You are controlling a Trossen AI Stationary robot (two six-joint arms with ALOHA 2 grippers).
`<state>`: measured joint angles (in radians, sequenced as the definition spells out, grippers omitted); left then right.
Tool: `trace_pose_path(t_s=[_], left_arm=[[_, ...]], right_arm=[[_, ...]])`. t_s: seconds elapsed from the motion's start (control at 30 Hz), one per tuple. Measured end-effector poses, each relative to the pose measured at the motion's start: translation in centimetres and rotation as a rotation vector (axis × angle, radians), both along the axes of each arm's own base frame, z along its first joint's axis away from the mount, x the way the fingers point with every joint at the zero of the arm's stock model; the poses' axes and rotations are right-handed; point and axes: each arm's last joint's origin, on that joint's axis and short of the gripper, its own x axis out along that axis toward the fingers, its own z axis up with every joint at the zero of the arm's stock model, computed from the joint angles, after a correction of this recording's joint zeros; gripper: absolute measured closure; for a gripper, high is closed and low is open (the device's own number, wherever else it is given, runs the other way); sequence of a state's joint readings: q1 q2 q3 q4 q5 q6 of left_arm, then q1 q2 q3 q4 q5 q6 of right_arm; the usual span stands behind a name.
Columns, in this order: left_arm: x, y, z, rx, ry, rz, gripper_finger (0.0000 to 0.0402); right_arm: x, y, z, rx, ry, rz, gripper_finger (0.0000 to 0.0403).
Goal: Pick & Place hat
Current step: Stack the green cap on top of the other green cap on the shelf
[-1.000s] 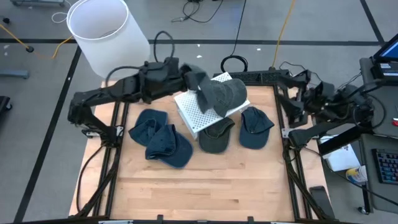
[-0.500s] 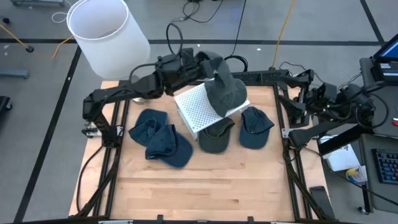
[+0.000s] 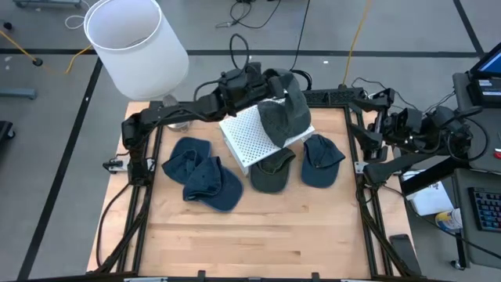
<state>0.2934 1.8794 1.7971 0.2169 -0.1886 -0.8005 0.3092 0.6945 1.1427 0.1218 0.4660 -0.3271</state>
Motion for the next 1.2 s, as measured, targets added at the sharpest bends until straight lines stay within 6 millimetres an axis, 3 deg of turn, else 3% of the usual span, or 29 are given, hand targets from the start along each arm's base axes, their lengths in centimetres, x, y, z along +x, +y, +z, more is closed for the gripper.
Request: trace_pose_path(t_s=[1.2], left_arm=[[-0.2,-0.7,-5.8,-0.168,0.535,0.01,0.0385]], right_arm=[[0.1,0.0,-0.3,-0.009,0.029,0.0,0.0113]])
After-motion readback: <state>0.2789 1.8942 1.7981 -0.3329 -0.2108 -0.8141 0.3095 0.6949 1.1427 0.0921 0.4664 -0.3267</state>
